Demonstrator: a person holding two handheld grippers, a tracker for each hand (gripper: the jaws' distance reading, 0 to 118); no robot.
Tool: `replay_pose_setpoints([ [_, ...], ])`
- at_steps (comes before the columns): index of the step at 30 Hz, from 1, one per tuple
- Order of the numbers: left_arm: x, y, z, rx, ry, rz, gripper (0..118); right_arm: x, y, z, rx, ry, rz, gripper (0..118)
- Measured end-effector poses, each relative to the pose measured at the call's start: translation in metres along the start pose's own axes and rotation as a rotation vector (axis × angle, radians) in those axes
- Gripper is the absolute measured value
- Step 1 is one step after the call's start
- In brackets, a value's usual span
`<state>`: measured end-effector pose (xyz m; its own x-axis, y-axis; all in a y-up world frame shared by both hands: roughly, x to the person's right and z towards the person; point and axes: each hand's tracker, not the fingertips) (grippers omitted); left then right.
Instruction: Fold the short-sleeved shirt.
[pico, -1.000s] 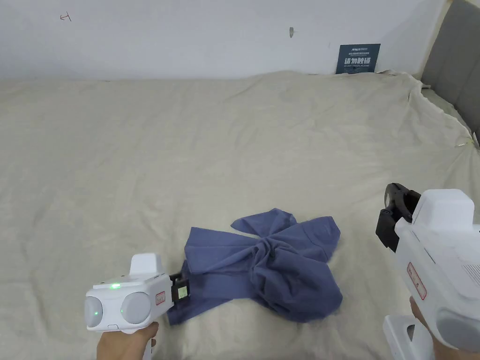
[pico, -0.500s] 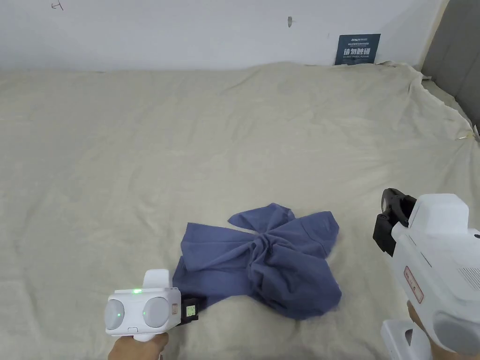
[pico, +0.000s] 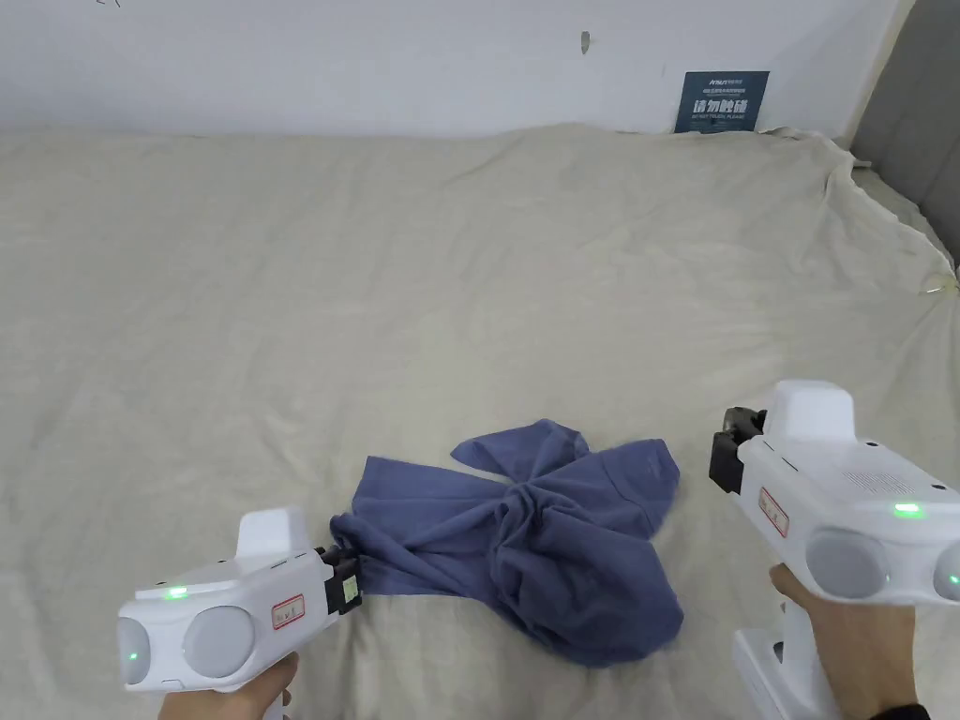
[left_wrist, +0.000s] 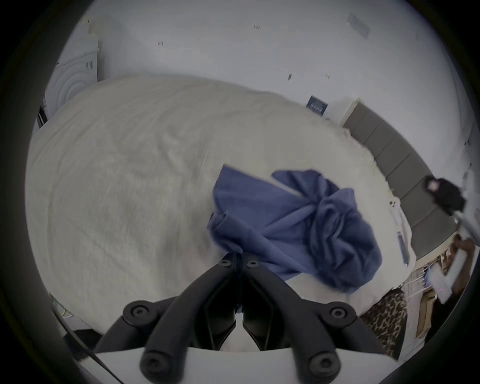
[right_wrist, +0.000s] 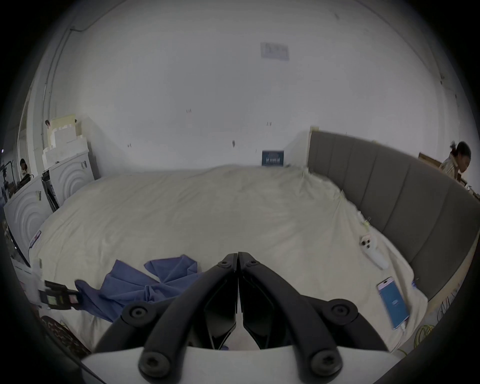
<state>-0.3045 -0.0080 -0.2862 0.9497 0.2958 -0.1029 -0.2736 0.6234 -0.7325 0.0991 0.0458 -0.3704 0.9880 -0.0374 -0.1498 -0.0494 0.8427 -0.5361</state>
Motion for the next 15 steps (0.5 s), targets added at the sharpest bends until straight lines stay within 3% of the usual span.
replay_pose_setpoints([
  [2, 0.002, 0.006, -0.003, 0.013, -0.018, 0.006, 0, 0.006, 0.002, -0.029, -0.074, 0.033, -0.021, 11],
  [4, 0.003, 0.010, -0.003, 0.021, -0.025, 0.004, 0, 0.012, 0.003, -0.059, -0.141, 0.048, -0.031, 58],
  [6, 0.002, 0.012, -0.003, 0.021, -0.029, 0.001, 0, 0.018, 0.001, -0.089, -0.209, 0.052, -0.036, 94],
  [12, 0.002, 0.012, -0.013, 0.012, -0.029, -0.011, 0, 0.002, -0.008, -0.153, -0.372, 0.043, 0.006, 97],
  [14, 0.000, 0.012, -0.017, 0.006, -0.027, -0.011, 0, -0.001, -0.015, -0.171, -0.417, 0.037, 0.031, 92],
  [15, -0.001, 0.011, -0.017, 0.004, -0.027, -0.009, 0, -0.008, -0.019, -0.171, -0.442, 0.029, 0.036, 83],
])
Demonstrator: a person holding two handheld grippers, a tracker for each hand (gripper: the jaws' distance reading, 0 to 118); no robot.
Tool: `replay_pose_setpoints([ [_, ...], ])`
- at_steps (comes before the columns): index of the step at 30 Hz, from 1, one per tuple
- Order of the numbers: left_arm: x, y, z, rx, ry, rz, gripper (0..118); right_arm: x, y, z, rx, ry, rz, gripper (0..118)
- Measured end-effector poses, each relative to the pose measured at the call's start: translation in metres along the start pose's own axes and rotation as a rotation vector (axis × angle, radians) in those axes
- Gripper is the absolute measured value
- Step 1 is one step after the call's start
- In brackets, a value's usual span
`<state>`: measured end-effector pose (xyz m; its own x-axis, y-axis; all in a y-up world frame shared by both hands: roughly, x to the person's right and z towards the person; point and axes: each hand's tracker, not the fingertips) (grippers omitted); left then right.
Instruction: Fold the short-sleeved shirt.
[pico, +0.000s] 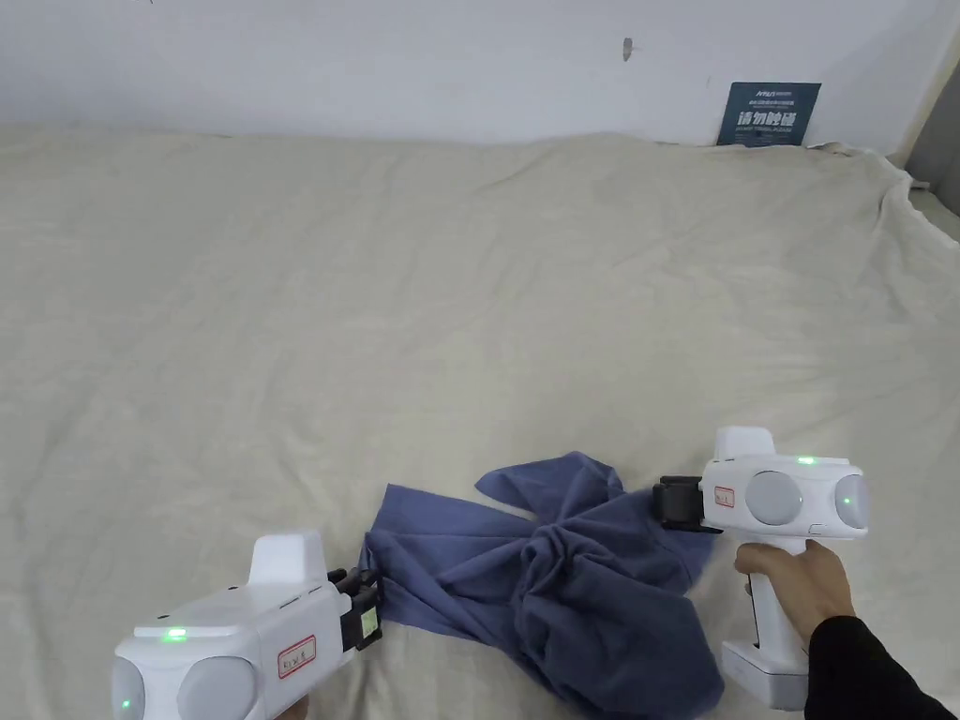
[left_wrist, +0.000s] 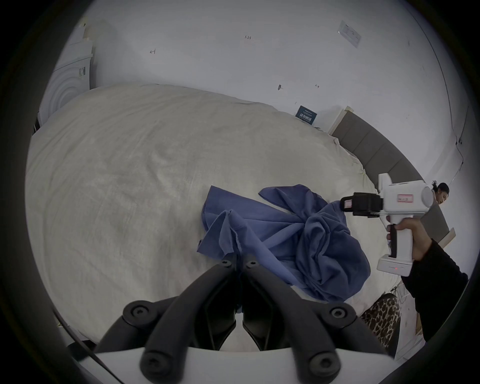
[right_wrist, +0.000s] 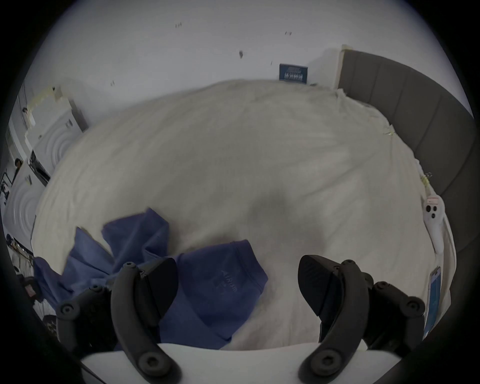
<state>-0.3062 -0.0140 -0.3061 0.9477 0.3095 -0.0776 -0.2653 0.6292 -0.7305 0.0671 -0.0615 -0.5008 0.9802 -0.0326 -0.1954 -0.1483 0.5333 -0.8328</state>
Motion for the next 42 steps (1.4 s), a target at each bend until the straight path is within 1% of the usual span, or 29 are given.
replay_pose_setpoints([
  [1, -0.001, 0.000, -0.001, -0.003, 0.000, 0.002, 0, -0.003, -0.002, -0.005, -0.019, -0.009, 0.010, 73],
  [2, -0.002, 0.000, -0.001, -0.004, 0.001, 0.005, 0, -0.006, -0.004, -0.009, -0.029, 0.004, 0.014, 60],
  [3, -0.002, -0.001, -0.002, -0.005, 0.001, 0.007, 0, -0.008, -0.007, -0.010, -0.034, 0.036, 0.013, 47],
  [4, -0.003, -0.001, -0.002, -0.007, 0.002, 0.008, 0, -0.006, -0.010, -0.012, -0.035, 0.082, 0.010, 47],
  [5, -0.003, -0.002, -0.002, -0.008, 0.002, 0.008, 0, -0.010, -0.012, -0.009, -0.014, 0.106, -0.007, 42],
  [7, -0.006, -0.004, -0.005, -0.009, 0.001, 0.010, 0, -0.020, -0.010, -0.001, -0.003, 0.114, 0.007, 13],
  [8, -0.007, -0.004, -0.005, -0.008, -0.001, 0.012, 0, -0.017, -0.009, 0.000, 0.016, 0.071, 0.047, 13],
  [9, -0.008, -0.003, -0.004, -0.007, -0.005, 0.015, 0, -0.017, -0.009, 0.005, 0.034, 0.068, 0.068, 12],
  [10, -0.007, -0.003, -0.002, -0.001, -0.012, 0.023, 0, -0.018, -0.008, 0.014, 0.052, 0.072, 0.068, 12],
  [13, -0.007, 0.001, 0.004, 0.015, -0.034, 0.047, 0, -0.013, -0.008, 0.056, 0.144, 0.100, 0.041, 12],
  [15, -0.007, 0.005, 0.007, 0.034, -0.051, 0.060, 0, -0.010, -0.005, 0.086, 0.205, 0.119, 0.038, 12],
  [16, -0.007, 0.009, 0.009, 0.044, -0.058, 0.064, 0, 0.002, -0.002, 0.102, 0.247, 0.126, 0.034, 12],
  [21, -0.006, 0.044, 0.026, 0.133, -0.074, 0.094, 0, 0.025, 0.017, 0.191, 0.423, 0.091, -0.012, 12],
  [24, -0.012, 0.079, 0.044, 0.210, -0.056, 0.100, 0, 0.045, 0.035, 0.228, 0.486, 0.060, -0.009, 12],
  [26, -0.026, 0.108, 0.052, 0.262, -0.033, 0.098, 0, 0.059, 0.046, 0.250, 0.535, 0.020, -0.013, 12],
  [31, -0.037, 0.179, 0.086, 0.367, 0.024, 0.073, 0, 0.087, 0.079, 0.280, 0.596, -0.015, -0.044, 12],
  [34, -0.033, 0.218, 0.108, 0.427, 0.045, 0.072, 0, 0.087, 0.101, 0.289, 0.636, -0.055, -0.039, 12],
  [37, -0.026, 0.255, 0.121, 0.472, 0.073, 0.052, 0, 0.086, 0.124, 0.291, 0.669, -0.081, -0.053, 12],
  [42, -0.023, 0.310, 0.118, 0.532, 0.110, 0.006, 0, 0.078, 0.161, 0.290, 0.711, -0.093, -0.074, 12],
])
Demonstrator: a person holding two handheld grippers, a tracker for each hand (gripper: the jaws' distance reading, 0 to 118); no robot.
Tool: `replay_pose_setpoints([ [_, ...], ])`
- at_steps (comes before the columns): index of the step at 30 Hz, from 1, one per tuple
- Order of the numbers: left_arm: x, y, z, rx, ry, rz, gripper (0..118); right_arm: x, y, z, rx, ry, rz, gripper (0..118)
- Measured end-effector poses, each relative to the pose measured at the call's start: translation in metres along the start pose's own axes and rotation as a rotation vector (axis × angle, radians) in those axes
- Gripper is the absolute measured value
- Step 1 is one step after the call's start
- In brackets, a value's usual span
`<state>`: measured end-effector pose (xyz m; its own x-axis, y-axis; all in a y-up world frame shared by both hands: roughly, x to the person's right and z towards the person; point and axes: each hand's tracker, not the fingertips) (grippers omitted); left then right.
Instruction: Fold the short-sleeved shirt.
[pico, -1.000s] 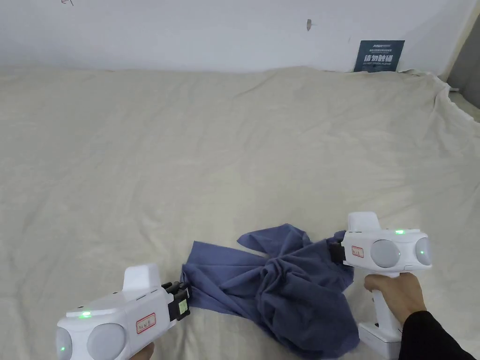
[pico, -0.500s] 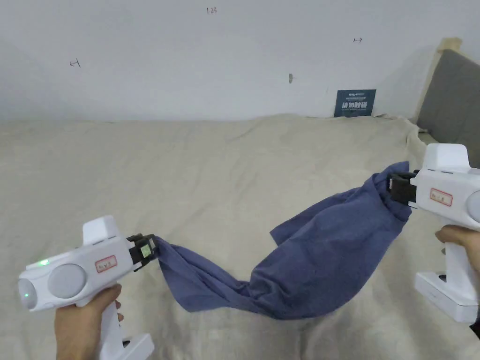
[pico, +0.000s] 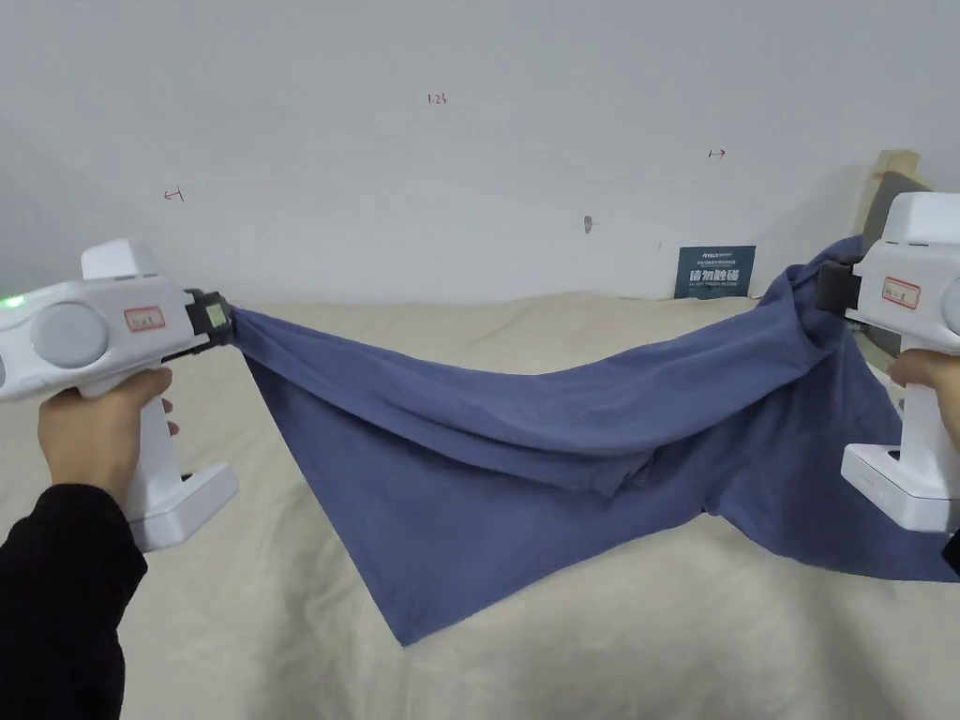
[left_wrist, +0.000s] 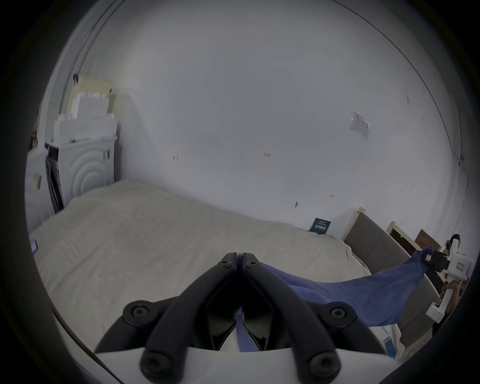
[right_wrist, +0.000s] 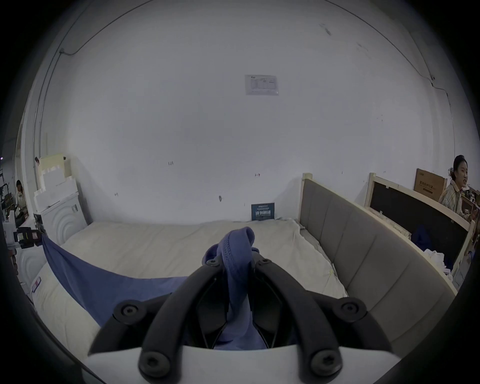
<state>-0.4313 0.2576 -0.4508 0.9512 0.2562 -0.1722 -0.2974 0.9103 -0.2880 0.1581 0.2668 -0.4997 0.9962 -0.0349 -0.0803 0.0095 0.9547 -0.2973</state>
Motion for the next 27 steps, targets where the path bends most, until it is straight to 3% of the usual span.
replay_pose_setpoints([
  [14, -0.008, 0.073, -0.057, 0.087, 0.064, -0.068, 0, -0.030, 0.023, -0.068, 0.035, -0.008, -0.024, 12],
  [21, -0.008, 0.021, -0.075, 0.024, 0.074, -0.093, 0, -0.034, -0.039, -0.100, -0.076, -0.025, -0.035, 12],
  [27, -0.025, -0.062, -0.085, -0.110, 0.084, -0.071, 0, -0.024, -0.114, -0.114, -0.208, -0.041, -0.037, 12],
])
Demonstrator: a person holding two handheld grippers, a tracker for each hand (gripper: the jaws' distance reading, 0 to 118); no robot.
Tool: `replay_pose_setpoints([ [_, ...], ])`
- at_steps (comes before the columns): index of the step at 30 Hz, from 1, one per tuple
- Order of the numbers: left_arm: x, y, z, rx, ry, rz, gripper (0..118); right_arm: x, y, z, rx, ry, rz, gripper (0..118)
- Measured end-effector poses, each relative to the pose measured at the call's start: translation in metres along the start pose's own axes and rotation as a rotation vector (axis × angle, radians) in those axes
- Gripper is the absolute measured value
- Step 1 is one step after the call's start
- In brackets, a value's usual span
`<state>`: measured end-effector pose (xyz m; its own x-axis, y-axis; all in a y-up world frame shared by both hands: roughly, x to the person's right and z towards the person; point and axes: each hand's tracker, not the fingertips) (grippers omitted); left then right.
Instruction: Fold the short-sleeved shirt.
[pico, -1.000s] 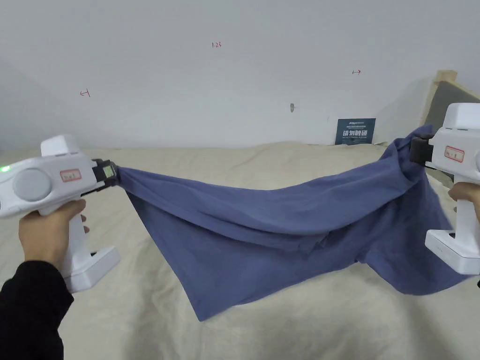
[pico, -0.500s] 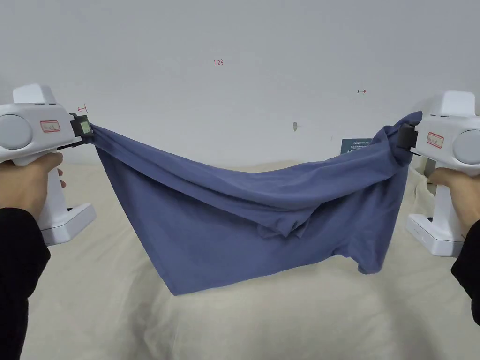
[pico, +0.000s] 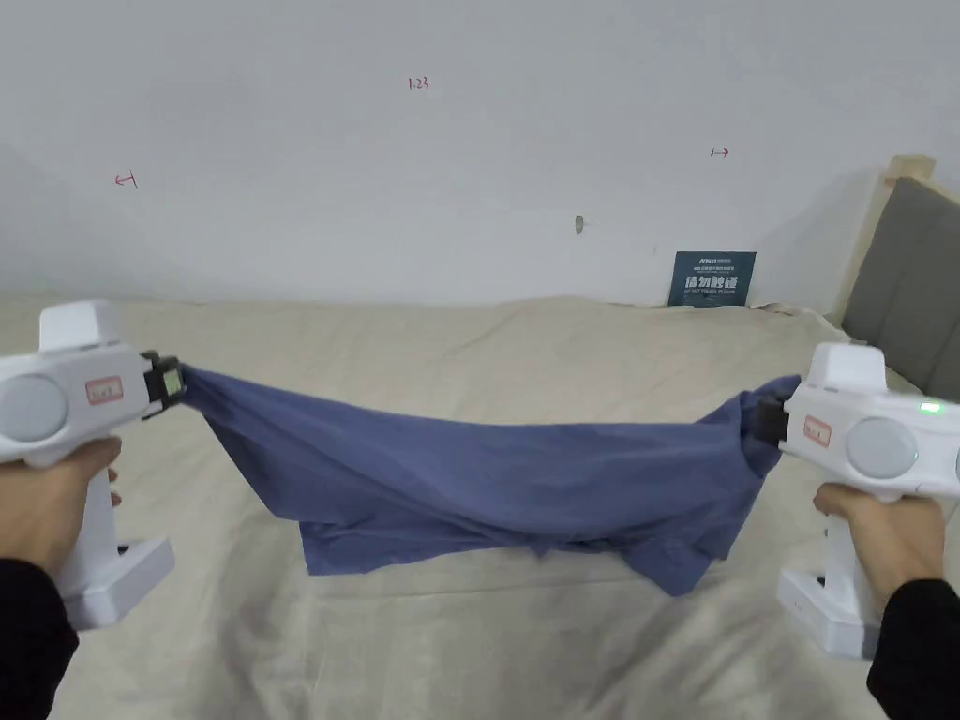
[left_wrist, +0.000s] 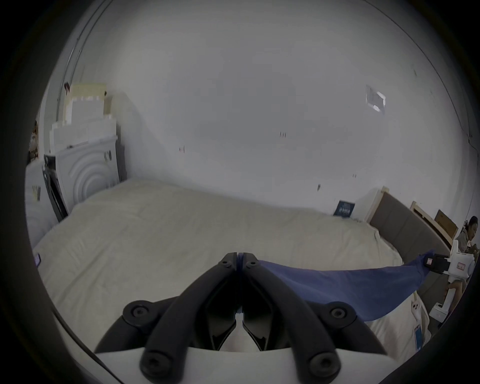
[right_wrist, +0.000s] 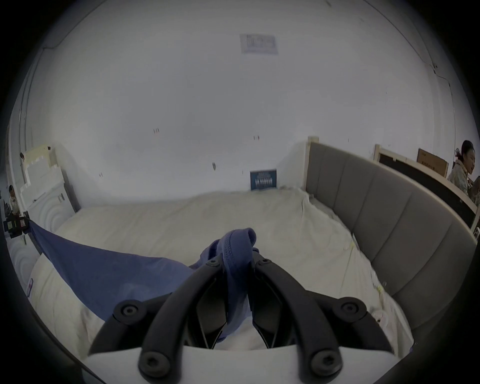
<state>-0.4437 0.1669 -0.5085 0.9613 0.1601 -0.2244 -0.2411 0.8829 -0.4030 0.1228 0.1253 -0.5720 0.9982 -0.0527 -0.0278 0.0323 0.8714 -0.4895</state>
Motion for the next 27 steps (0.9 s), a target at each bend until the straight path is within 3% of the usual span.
replay_pose_setpoints([
  [4, -0.011, -0.060, -0.002, -0.068, -0.024, 0.003, 0, 0.008, -0.052, 0.002, -0.068, -0.011, -0.006, 12],
  [14, -0.036, -0.194, 0.072, -0.258, -0.035, -0.016, 0, 0.010, -0.176, 0.072, -0.208, 0.037, -0.058, 12],
  [15, -0.039, -0.202, 0.080, -0.275, -0.040, -0.010, 0, 0.026, -0.184, 0.074, -0.217, 0.039, -0.070, 11],
  [27, -0.094, -0.247, 0.177, -0.287, 0.008, 0.062, 0, 0.044, -0.244, 0.169, -0.236, 0.068, -0.067, 11],
])
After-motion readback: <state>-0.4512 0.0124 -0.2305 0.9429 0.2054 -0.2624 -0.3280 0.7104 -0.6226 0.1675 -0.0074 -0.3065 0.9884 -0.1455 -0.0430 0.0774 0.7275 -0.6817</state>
